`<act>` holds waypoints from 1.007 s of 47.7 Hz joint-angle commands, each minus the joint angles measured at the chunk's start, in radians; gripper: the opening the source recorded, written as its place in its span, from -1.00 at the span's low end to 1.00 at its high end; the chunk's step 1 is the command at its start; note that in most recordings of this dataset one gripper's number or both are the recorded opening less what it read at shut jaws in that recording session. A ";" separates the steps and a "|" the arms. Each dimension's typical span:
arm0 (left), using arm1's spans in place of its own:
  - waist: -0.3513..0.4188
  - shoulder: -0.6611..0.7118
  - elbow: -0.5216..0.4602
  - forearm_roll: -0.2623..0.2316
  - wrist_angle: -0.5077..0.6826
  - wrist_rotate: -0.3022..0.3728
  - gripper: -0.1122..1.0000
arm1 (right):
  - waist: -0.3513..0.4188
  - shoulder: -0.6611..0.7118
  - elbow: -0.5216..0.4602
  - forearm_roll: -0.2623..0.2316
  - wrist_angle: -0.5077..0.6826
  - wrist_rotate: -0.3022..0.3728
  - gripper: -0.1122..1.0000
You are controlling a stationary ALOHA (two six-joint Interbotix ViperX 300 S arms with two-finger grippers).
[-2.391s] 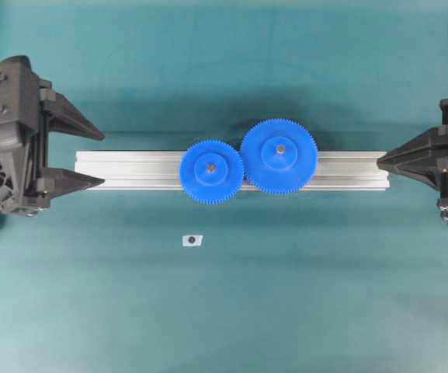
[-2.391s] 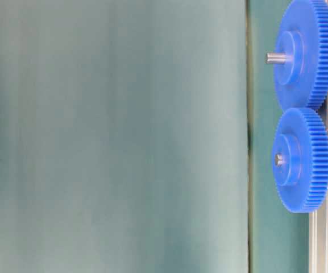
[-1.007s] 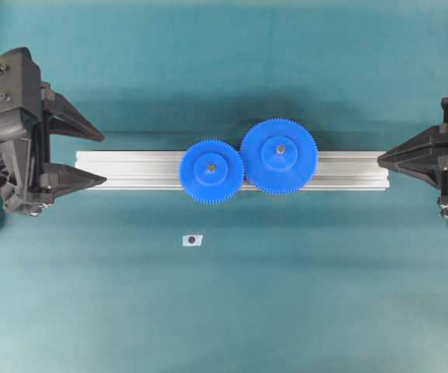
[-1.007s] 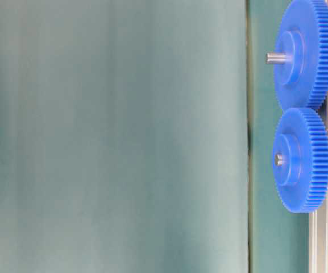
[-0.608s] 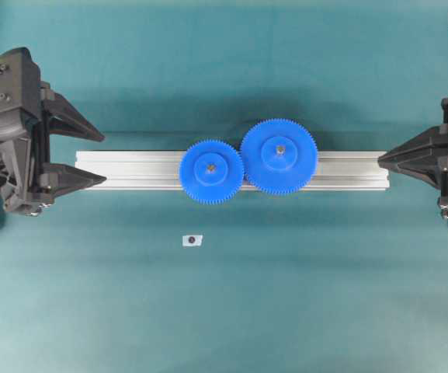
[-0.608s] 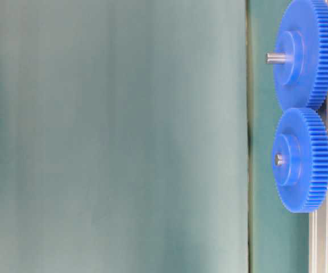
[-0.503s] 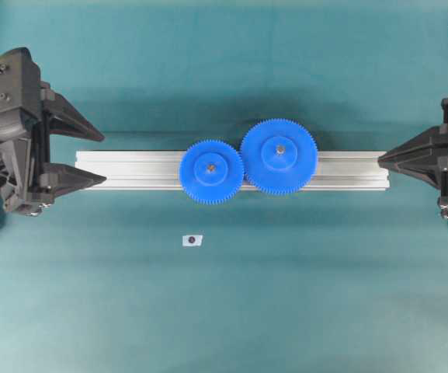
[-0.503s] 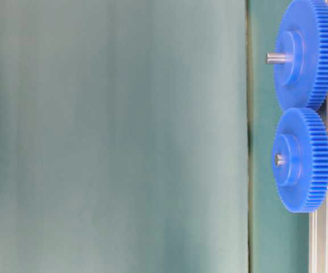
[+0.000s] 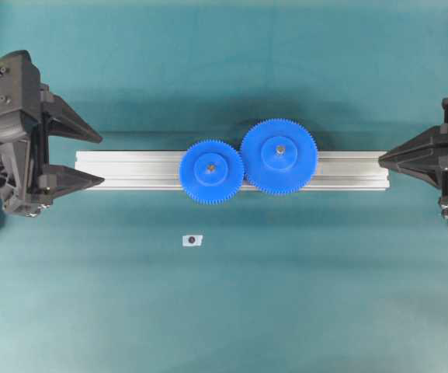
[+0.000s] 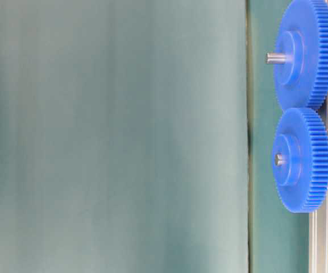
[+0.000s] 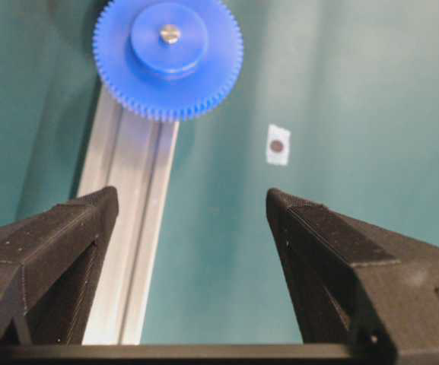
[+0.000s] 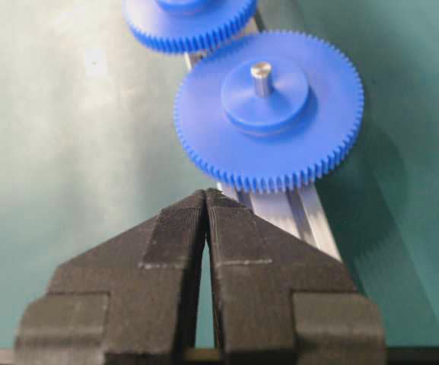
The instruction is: Find the location of the shaft and insert the small gear.
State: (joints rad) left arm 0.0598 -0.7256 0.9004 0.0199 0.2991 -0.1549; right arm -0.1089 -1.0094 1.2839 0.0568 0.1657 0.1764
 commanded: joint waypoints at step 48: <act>-0.008 -0.008 -0.015 0.003 -0.009 0.040 0.64 | -0.003 -0.054 -0.008 -0.006 0.063 0.006 -0.65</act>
State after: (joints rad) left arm 0.0552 -0.7317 0.9050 0.0199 0.2991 -0.1181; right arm -0.1089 -1.0692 1.2901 0.0522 0.2332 0.1764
